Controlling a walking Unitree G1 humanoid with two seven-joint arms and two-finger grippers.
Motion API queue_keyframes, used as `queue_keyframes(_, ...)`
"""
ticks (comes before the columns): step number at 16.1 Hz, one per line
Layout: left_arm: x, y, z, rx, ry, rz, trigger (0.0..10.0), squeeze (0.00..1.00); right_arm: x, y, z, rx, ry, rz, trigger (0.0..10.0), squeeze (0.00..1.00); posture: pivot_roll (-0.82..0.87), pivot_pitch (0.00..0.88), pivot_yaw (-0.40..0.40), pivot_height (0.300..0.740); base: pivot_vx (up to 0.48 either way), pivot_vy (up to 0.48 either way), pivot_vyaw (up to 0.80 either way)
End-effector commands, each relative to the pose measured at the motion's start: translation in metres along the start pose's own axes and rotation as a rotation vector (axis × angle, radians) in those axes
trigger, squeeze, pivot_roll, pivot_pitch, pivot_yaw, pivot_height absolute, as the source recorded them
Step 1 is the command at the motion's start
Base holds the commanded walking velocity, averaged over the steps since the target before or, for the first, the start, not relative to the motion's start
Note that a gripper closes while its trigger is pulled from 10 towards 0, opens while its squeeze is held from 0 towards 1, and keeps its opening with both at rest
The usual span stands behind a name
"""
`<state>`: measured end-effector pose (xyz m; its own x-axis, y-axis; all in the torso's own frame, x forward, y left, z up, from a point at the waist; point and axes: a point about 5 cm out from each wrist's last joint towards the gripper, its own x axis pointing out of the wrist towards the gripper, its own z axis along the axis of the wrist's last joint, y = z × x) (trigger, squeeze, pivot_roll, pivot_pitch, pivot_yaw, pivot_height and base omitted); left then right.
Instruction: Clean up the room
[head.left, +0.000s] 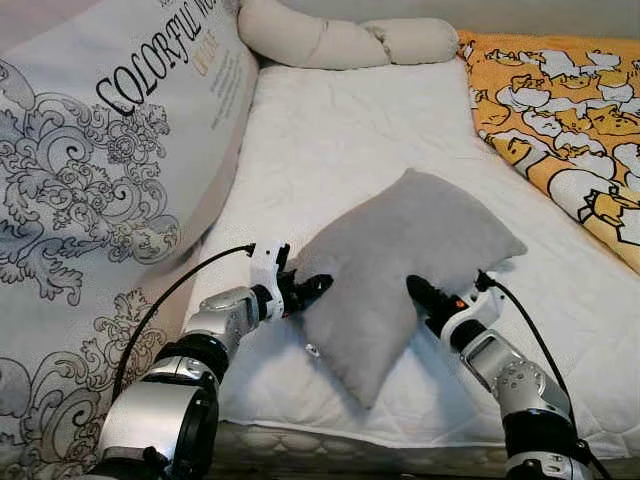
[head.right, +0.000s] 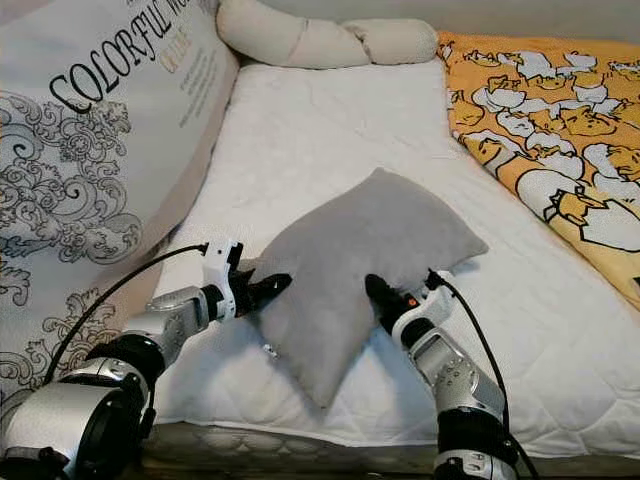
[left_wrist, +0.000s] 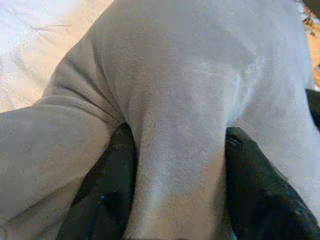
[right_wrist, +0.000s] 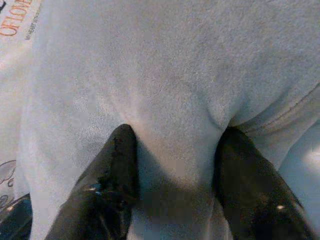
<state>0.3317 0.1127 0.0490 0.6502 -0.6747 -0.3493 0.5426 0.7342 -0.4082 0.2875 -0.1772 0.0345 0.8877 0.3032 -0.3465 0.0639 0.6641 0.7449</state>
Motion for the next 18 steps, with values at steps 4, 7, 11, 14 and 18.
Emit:
queue_keyframes(4,0.004,-0.006,-0.005,-0.005,0.019,-0.025,0.0,0.0,0.0,0.0,-0.002,-0.034,0.009,0.008,0.0,0.0,-0.1,0.0,0.046,0.74,0.0,0.0,0.0)
queue_keyframes(7,0.005,-0.008,-0.006,0.032,0.014,-0.027,0.0,0.0,0.002,-0.001,-0.006,-0.07,0.033,-0.003,0.0,0.0,-0.09,0.0,0.048,0.74,0.0,0.0,0.0)
queue_keyframes(11,0.004,-0.01,0.012,0.129,-0.076,-0.052,0.0,0.0,0.007,0.002,-0.007,-0.103,0.04,0.003,0.0,0.0,-0.07,0.0,0.056,0.74,0.0,0.0,0.0)
queue_keyframes(14,-0.002,-0.008,0.029,0.182,-0.132,-0.068,0.0,0.0,0.015,0.011,-0.008,-0.111,0.039,0.03,0.0,0.0,-0.06,0.0,0.049,0.74,0.0,0.0,0.0)
queue_keyframes(18,-0.025,-0.004,0.074,0.312,-0.292,-0.028,0.0,0.0,0.046,0.053,-0.012,-0.175,0.058,0.139,0.0,0.0,0.01,0.0,0.026,0.74,0.0,0.0,0.0)
